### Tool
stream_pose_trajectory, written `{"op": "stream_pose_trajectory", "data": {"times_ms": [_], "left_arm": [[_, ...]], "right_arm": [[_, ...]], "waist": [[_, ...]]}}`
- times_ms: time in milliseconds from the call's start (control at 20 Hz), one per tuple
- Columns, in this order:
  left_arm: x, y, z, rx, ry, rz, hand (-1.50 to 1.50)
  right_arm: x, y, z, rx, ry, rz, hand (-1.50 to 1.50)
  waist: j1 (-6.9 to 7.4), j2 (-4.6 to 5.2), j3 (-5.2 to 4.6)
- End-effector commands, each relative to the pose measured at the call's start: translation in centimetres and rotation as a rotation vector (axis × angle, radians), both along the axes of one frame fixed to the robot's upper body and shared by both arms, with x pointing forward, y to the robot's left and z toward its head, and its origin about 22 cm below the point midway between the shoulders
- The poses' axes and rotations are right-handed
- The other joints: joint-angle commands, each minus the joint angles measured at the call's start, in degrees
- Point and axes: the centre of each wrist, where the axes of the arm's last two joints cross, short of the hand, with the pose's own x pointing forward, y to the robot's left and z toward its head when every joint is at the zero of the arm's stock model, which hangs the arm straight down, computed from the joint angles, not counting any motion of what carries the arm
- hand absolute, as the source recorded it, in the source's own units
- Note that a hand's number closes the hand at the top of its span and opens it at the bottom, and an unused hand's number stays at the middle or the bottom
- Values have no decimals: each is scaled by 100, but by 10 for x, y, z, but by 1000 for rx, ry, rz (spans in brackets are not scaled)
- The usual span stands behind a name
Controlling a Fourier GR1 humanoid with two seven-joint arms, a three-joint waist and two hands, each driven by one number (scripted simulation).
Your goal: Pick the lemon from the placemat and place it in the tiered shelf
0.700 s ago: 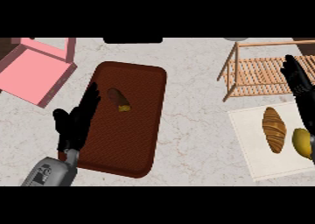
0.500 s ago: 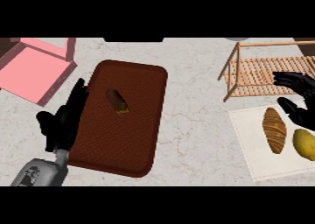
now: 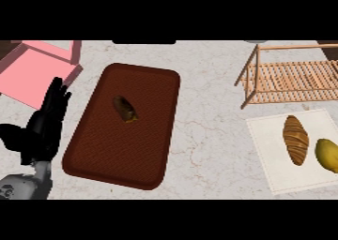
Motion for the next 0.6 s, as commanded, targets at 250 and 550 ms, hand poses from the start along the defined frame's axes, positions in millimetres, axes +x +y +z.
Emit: {"op": "stream_pose_trajectory", "data": {"times_ms": [250, 550], "left_arm": [[-1, 3, 3, -1, -3, 15, 0], [-10, 16, 6, 2, 9, 22, 0]], "right_arm": [[-25, -51, 77, -385, 109, 358, -150], [-14, -23, 138, -823, 171, 390, -150]], "waist": [[-112, -11, -18], [-29, -20, -28]]}}
